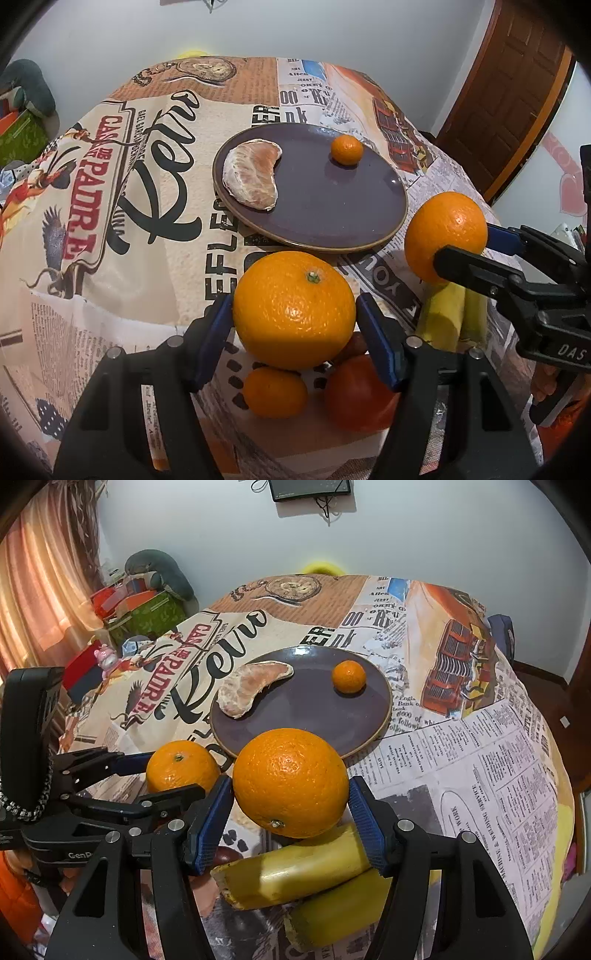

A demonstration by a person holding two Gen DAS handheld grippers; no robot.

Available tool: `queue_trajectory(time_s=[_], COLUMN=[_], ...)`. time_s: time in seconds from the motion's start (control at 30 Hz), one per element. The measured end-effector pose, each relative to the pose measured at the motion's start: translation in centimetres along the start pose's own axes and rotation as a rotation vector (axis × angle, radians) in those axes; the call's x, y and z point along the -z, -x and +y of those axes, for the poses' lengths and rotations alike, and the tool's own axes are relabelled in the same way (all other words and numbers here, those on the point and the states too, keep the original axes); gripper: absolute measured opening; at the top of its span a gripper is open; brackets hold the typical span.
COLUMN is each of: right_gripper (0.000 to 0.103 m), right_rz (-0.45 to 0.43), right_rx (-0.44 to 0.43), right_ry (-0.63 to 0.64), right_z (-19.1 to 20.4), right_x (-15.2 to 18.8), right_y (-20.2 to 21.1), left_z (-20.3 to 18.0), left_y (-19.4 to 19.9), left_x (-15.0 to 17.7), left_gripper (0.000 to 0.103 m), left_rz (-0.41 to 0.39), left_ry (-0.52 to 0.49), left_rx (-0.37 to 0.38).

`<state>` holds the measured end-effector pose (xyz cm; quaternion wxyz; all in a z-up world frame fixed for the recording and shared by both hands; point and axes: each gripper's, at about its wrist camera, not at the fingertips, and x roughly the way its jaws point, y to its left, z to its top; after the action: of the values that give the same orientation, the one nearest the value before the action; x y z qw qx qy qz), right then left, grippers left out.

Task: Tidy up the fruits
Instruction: 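Carry both oranges onto the grey plate and open both tools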

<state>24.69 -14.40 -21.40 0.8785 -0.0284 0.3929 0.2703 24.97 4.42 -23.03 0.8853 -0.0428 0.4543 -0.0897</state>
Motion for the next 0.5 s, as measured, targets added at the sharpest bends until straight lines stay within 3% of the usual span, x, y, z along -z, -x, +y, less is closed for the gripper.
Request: queue_trajectory(time_s=[0.23, 0.5], right_gripper=[0.06, 0.06], right_rz=[-0.027, -0.064], right_rx=[0.015, 0.035], right_ry=[0.003, 0.015], right_z=[-0.2, -0.5], right_x=[-0.6, -1.9], right_y=[0.7, 1.3], left_z=[0.3, 0.2], left_y=[1.1, 3.8], left_x=[-0.2, -2.4], left_gripper=[0.067, 0.067], left_rz=[-0.029, -0.119], left_ry=[0.013, 0.018], left_rx=[-0.028, -0.036])
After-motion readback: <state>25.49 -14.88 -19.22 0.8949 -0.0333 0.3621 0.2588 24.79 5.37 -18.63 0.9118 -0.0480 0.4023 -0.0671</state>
